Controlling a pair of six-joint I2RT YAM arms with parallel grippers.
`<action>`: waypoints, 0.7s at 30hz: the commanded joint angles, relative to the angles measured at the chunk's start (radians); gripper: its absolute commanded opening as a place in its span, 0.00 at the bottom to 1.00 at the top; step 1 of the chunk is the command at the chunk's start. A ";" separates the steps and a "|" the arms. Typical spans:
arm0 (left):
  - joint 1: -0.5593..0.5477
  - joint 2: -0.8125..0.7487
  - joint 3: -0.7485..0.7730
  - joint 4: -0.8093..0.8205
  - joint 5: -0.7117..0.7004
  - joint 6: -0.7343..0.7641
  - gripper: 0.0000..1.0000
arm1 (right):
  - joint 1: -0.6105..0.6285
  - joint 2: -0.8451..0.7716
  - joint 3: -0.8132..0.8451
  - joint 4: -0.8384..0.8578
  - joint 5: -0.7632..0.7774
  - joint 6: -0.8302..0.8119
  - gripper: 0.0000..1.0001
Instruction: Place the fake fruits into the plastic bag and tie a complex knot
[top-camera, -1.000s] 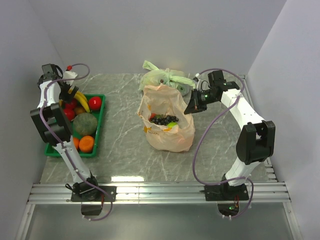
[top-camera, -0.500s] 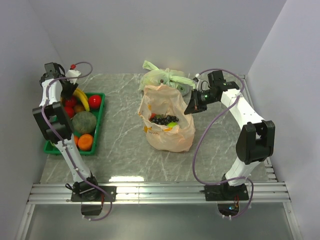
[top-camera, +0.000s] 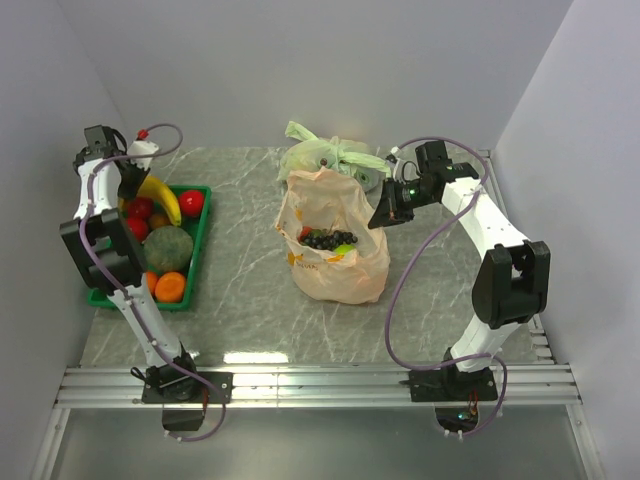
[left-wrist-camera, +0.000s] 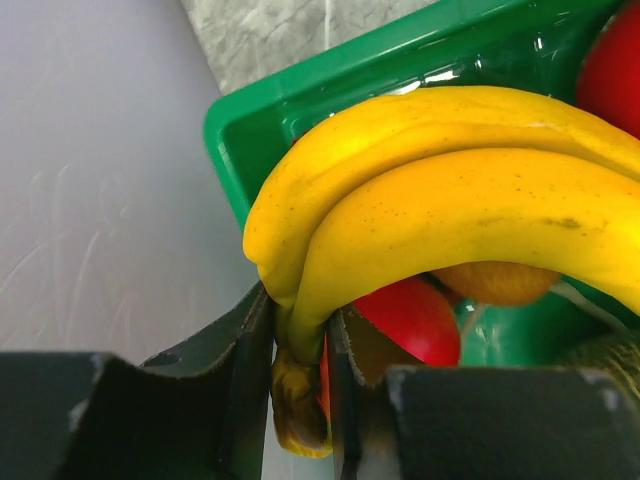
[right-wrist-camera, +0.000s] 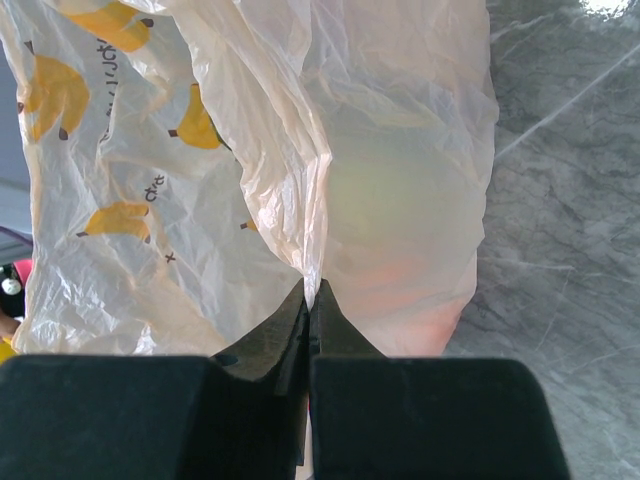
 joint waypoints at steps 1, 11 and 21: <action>-0.007 -0.121 0.007 -0.002 -0.023 -0.047 0.00 | -0.004 -0.019 0.037 0.013 -0.025 0.003 0.00; -0.052 -0.317 0.086 -0.085 0.024 -0.064 0.00 | -0.003 -0.041 0.005 0.042 -0.042 0.011 0.00; -0.647 -0.638 -0.114 -0.002 -0.040 -0.283 0.00 | -0.004 -0.085 -0.049 0.087 -0.062 0.026 0.00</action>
